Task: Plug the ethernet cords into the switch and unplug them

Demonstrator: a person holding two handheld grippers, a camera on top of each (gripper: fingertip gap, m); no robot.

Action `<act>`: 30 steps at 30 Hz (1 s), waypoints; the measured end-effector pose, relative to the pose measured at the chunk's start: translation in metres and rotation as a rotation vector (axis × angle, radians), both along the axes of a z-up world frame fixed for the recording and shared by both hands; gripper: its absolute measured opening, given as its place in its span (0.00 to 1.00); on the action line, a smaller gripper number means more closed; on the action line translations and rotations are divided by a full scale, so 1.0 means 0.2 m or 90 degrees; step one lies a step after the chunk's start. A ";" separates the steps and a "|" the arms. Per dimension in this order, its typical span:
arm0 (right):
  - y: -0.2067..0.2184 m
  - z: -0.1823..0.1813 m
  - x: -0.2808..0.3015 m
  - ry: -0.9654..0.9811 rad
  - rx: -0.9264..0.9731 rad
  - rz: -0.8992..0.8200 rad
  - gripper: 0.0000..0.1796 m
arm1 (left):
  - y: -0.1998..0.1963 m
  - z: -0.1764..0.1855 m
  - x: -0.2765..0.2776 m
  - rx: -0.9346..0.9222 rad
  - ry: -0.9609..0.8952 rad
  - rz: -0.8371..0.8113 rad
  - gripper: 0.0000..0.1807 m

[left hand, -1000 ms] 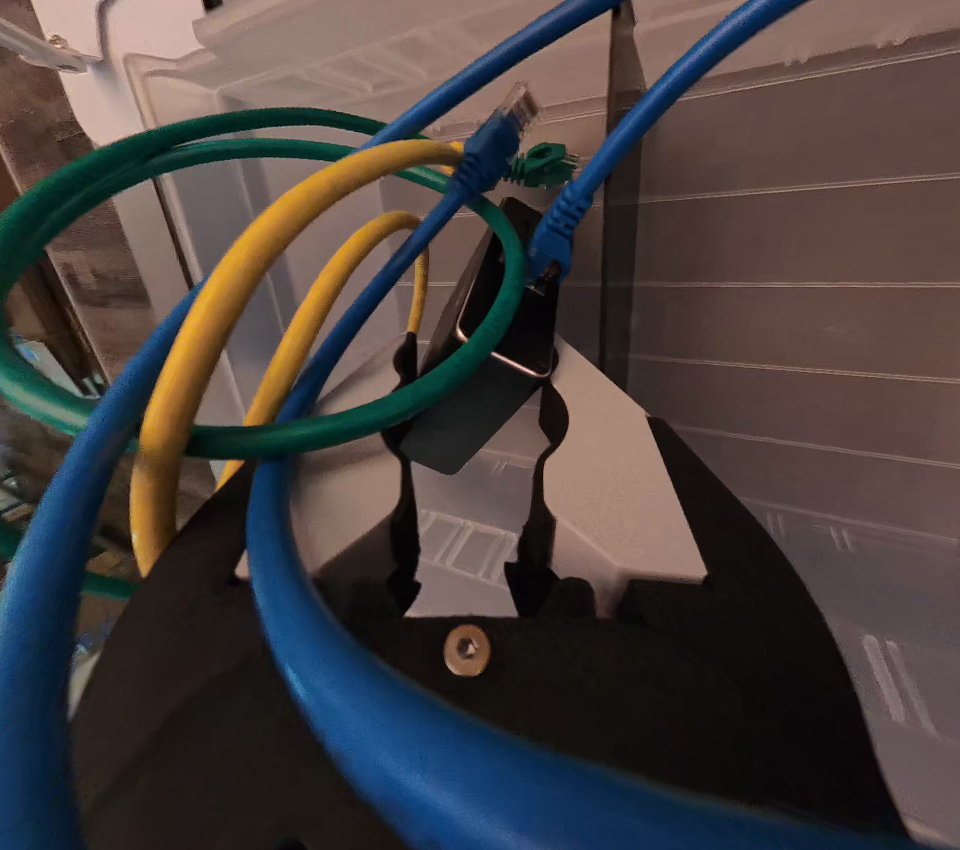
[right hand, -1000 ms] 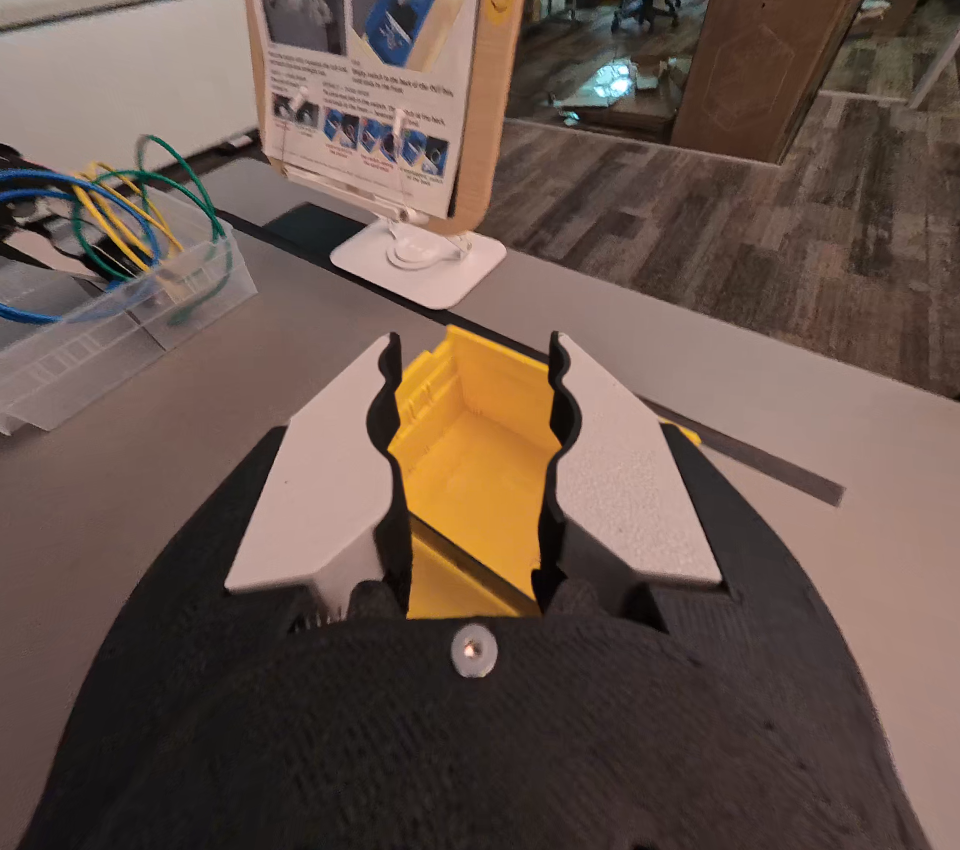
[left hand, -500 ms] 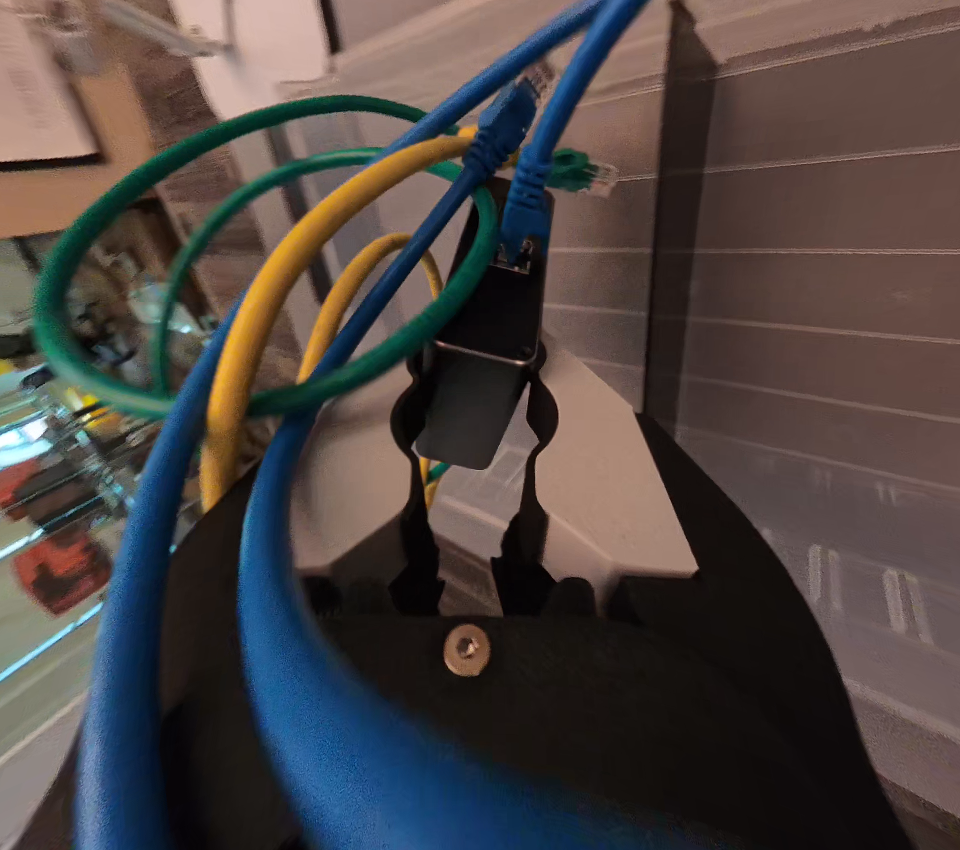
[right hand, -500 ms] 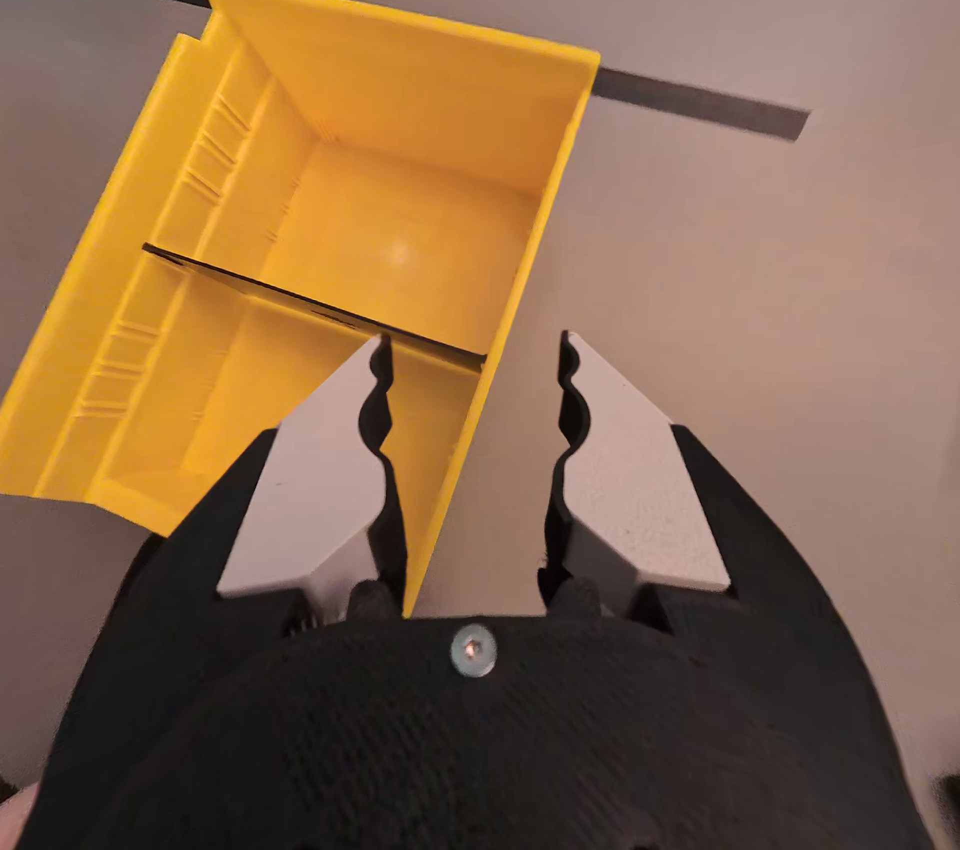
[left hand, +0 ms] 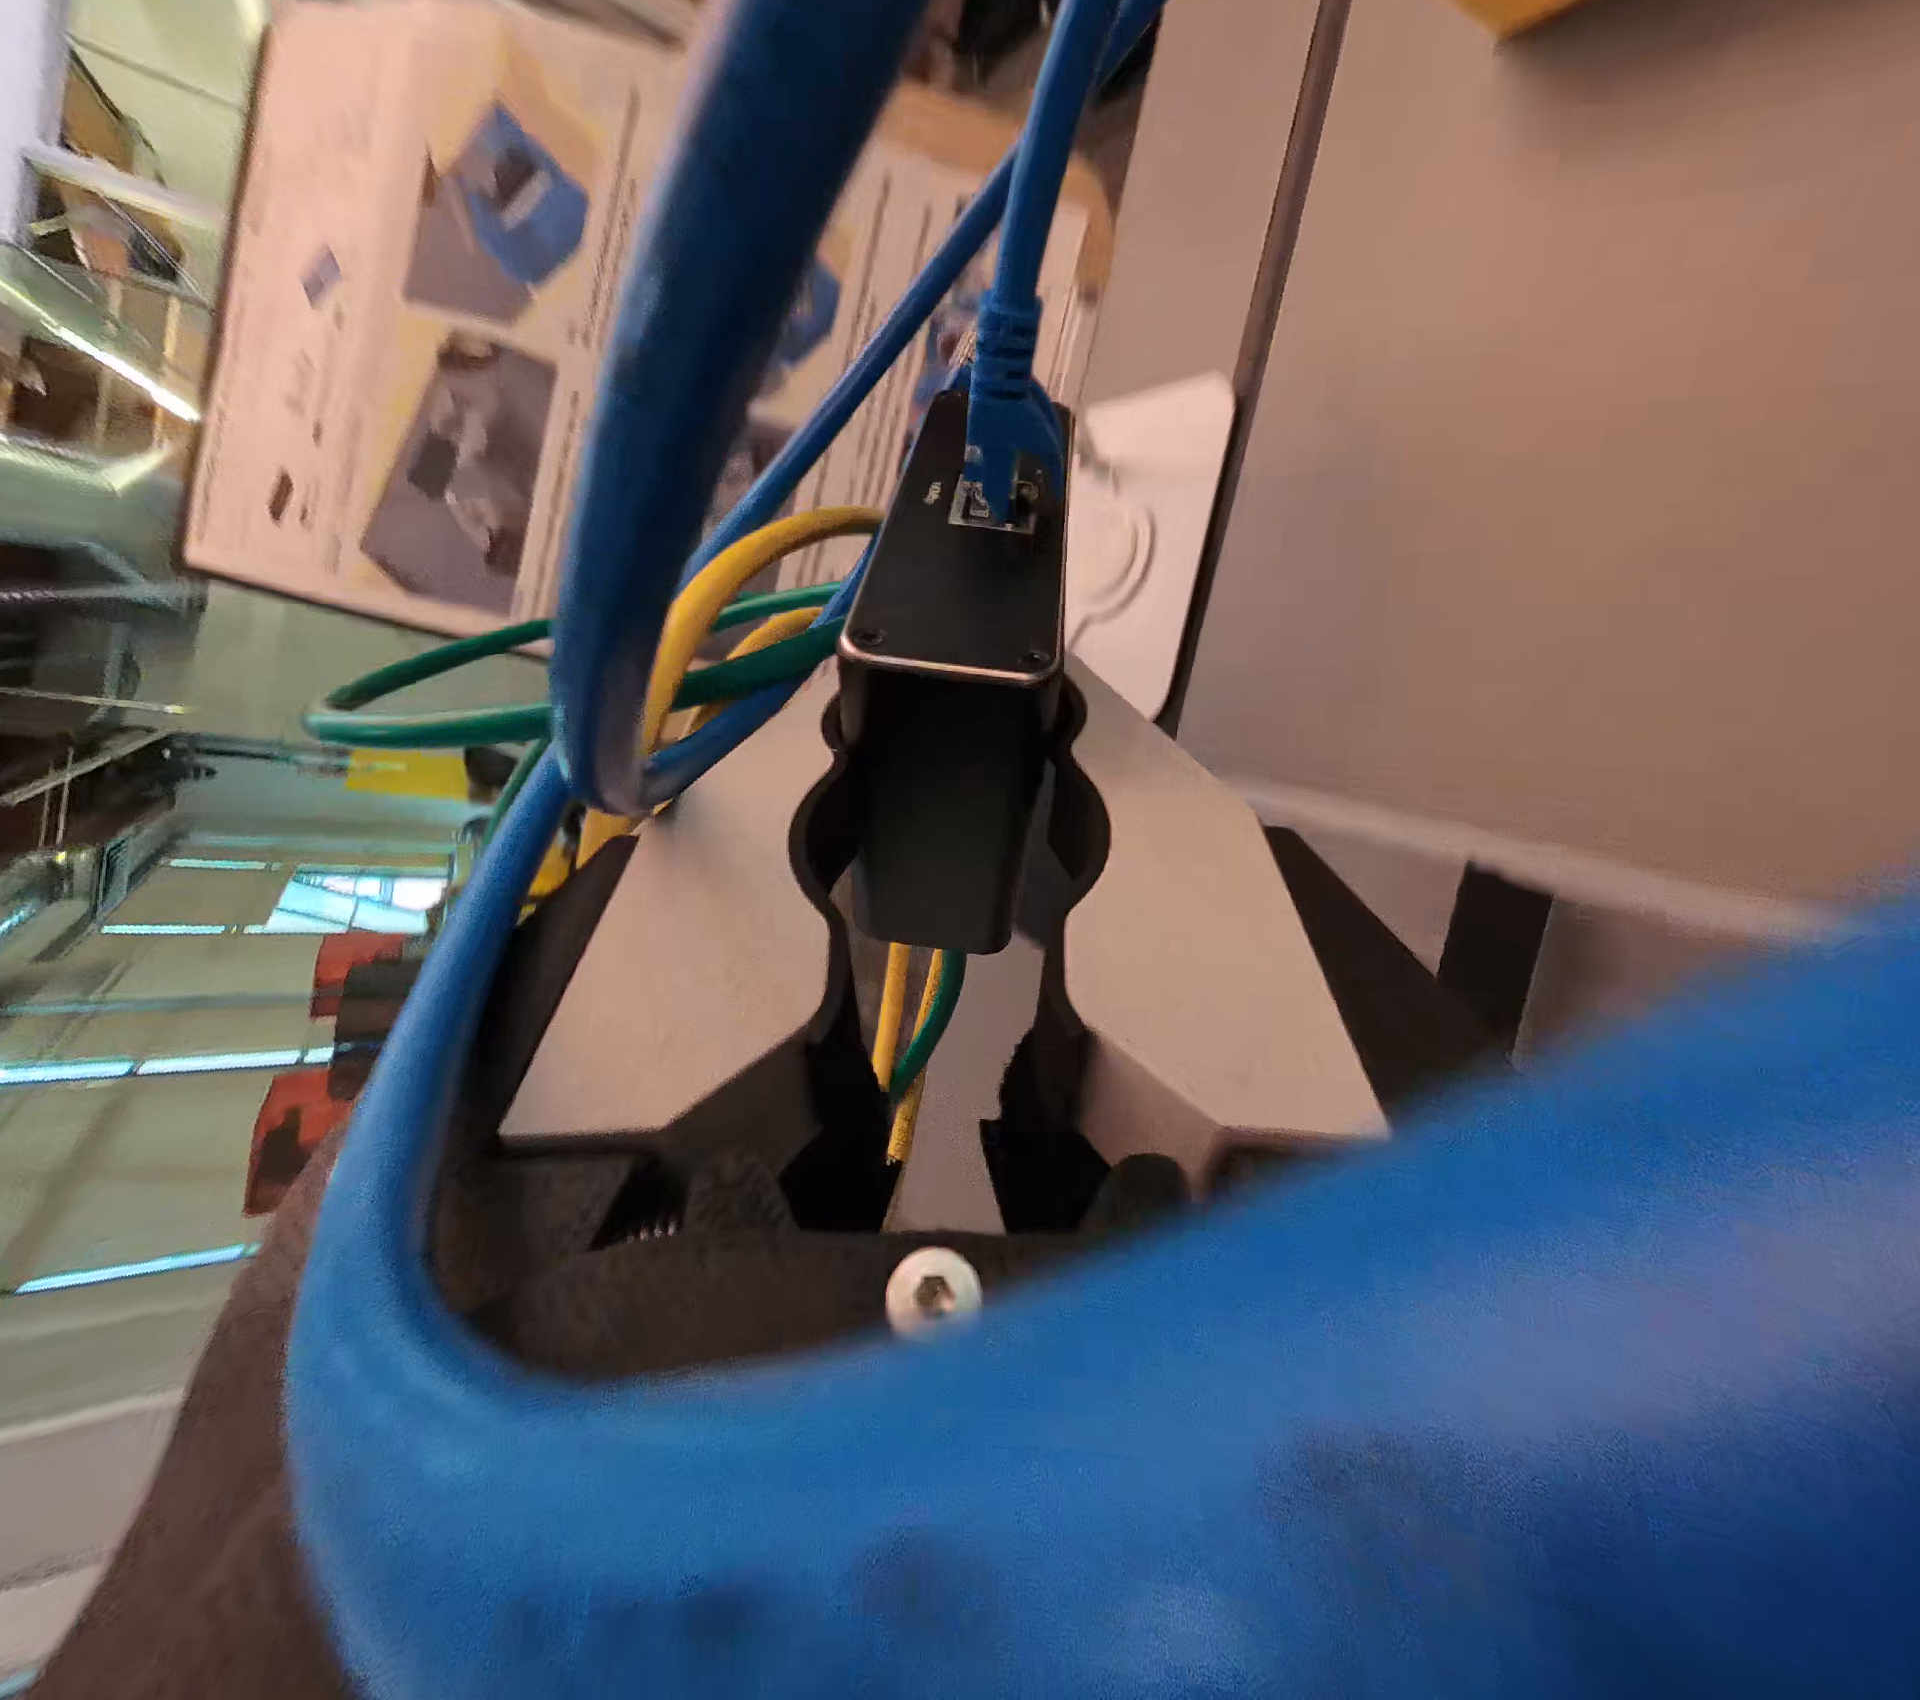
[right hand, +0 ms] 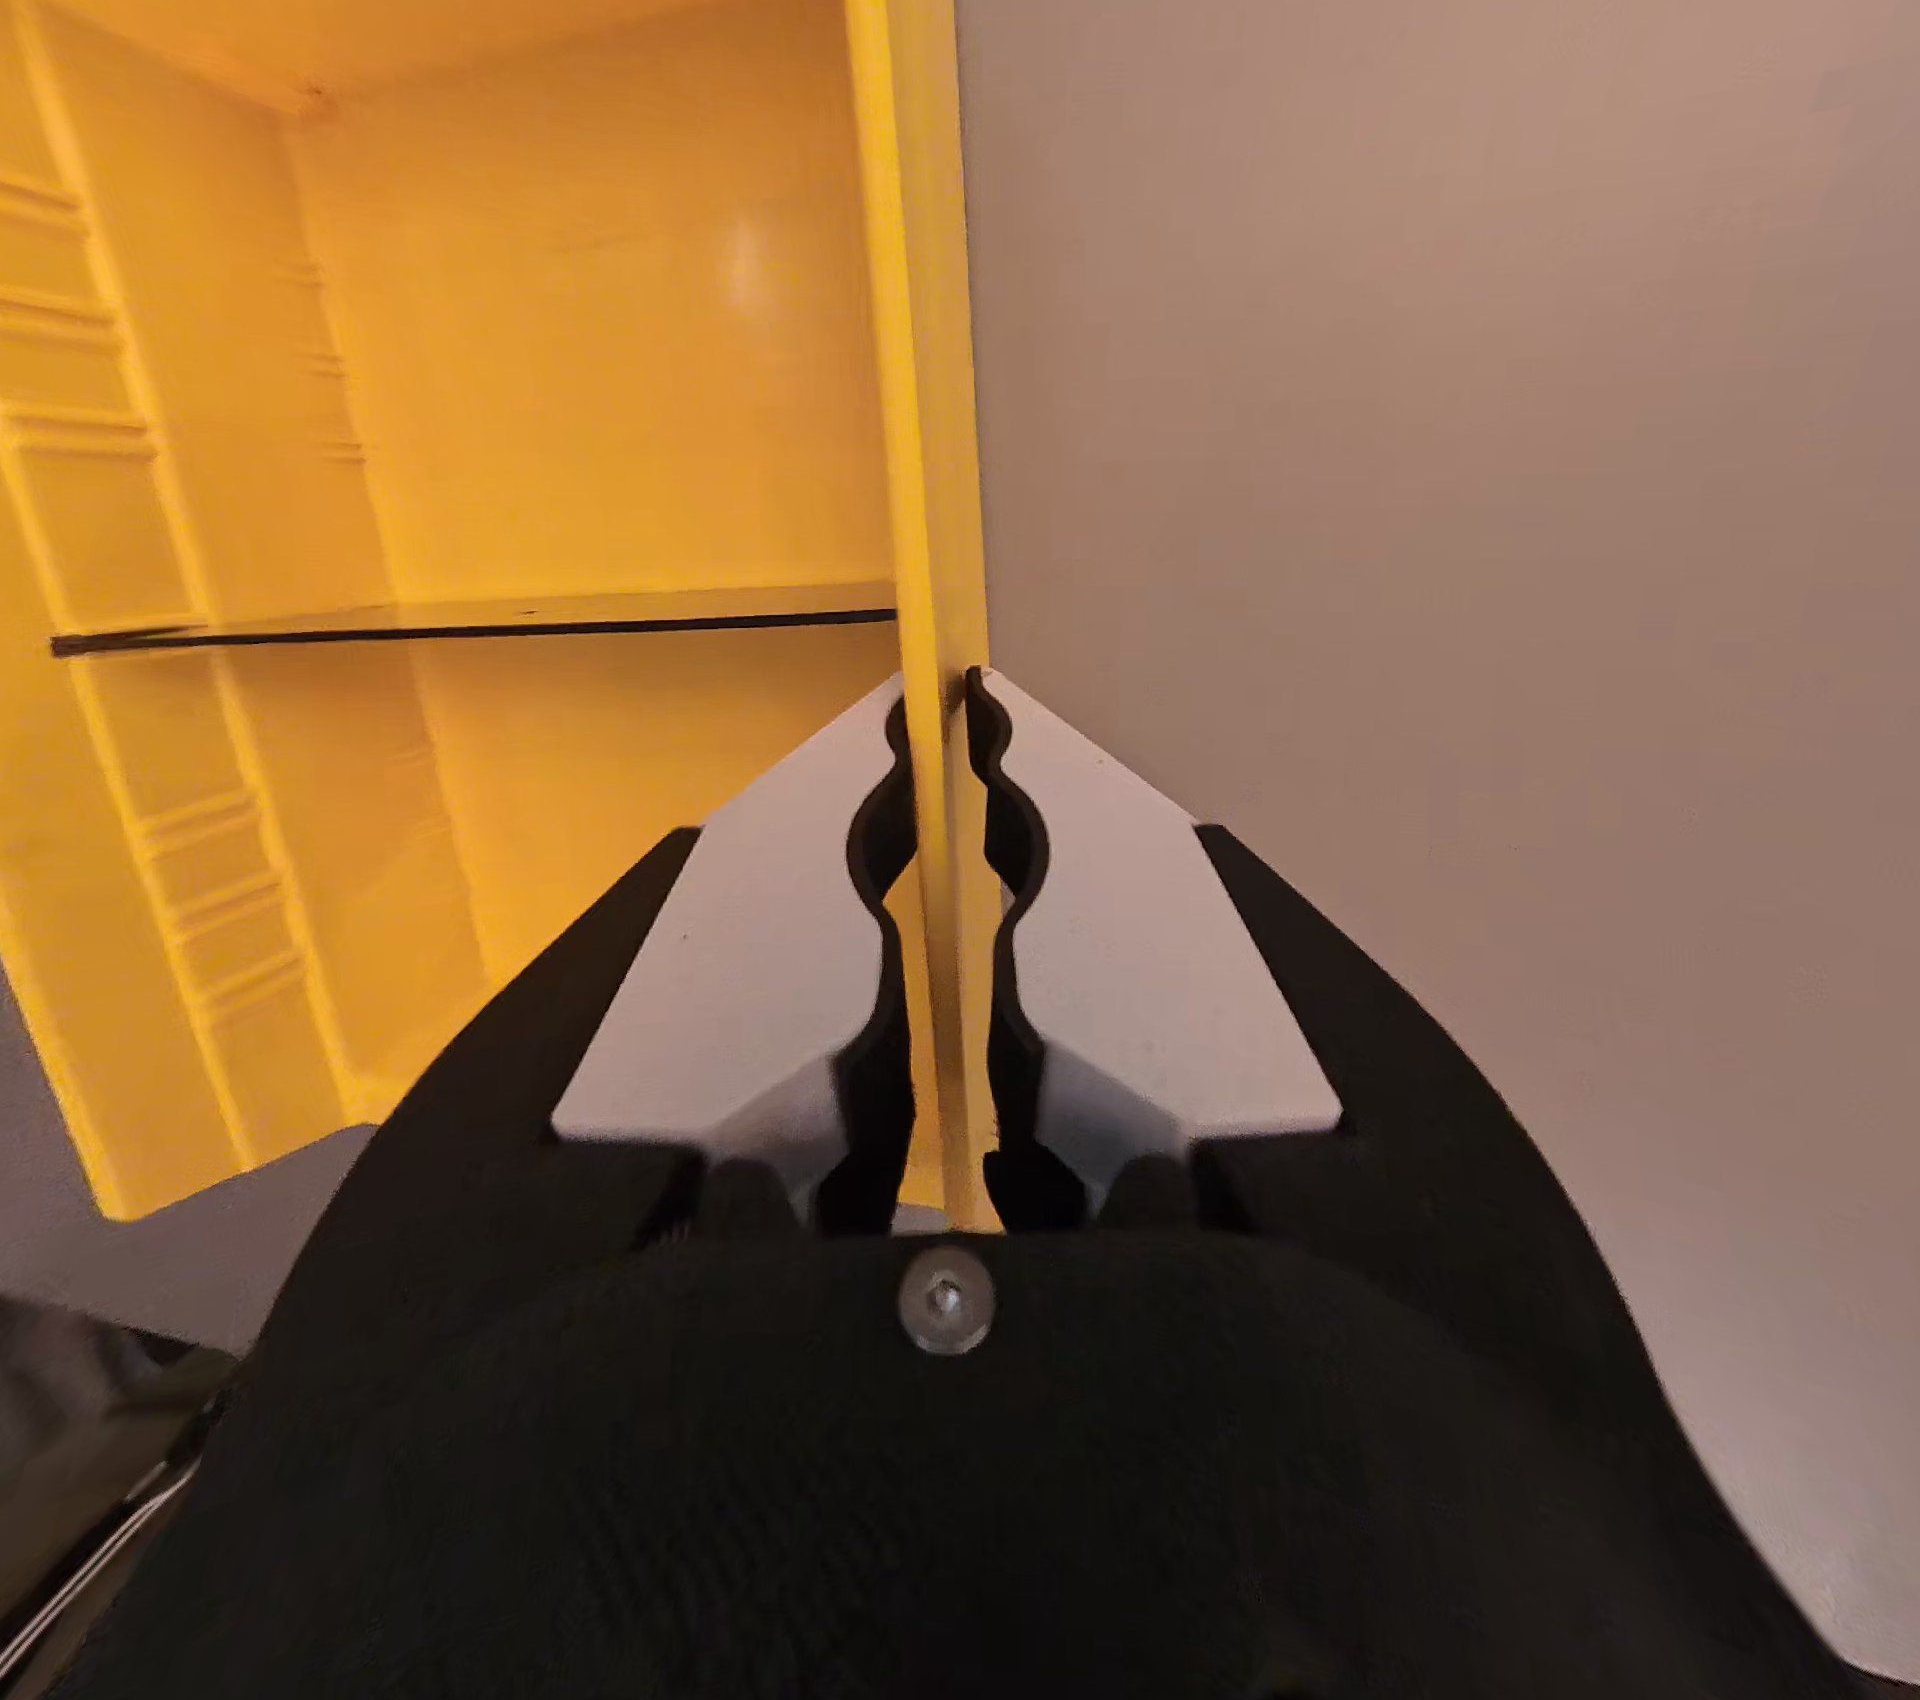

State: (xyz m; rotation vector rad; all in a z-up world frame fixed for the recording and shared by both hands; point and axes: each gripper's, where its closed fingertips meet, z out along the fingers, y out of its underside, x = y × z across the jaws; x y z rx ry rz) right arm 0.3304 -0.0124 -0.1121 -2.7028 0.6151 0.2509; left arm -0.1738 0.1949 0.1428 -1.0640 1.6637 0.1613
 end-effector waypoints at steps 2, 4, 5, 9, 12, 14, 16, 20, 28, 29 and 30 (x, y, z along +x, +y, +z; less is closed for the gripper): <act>0.00 0.05 0.02 0.008 0.041 -0.014 0.08 | -0.11 0.01 0.13 -0.011 -0.052 -0.037 0.17; -0.02 0.15 0.07 -0.018 0.083 -0.048 0.13 | -0.20 0.01 0.25 -0.023 -0.108 -0.077 0.18; -0.02 0.23 0.09 -0.049 0.110 -0.065 0.16 | -0.24 0.02 0.30 -0.030 -0.139 -0.089 0.18; 0.08 0.78 -0.01 -0.199 0.361 -0.029 0.17 | -0.33 0.02 0.45 -0.056 -0.256 -0.114 0.16; 0.20 1.31 -0.59 -0.272 0.705 0.249 0.16 | -0.35 0.00 0.49 -0.106 -0.313 -0.119 0.17; 0.16 1.46 -1.11 -0.285 0.881 0.508 0.13 | -0.36 -0.02 0.51 -0.187 -0.342 -0.132 0.16; 0.13 1.40 -1.47 -0.263 0.898 0.696 0.09 | -0.38 -0.03 0.53 -0.266 -0.366 -0.145 0.17; 0.18 1.21 -1.75 -0.234 0.845 0.859 0.11 | -0.46 -0.09 0.58 -0.433 -0.360 -0.213 0.17; 0.41 1.08 -1.69 -0.397 0.868 0.839 0.33 | -0.49 -0.30 0.59 -0.909 -0.262 -0.303 0.17; 0.43 1.04 -1.68 -0.459 0.858 0.852 0.33 | -0.50 -0.32 0.58 -0.971 -0.245 -0.307 0.17; 0.46 1.00 -1.68 -0.521 0.836 0.866 0.35 | -0.50 -0.35 0.57 -1.020 -0.229 -0.309 0.17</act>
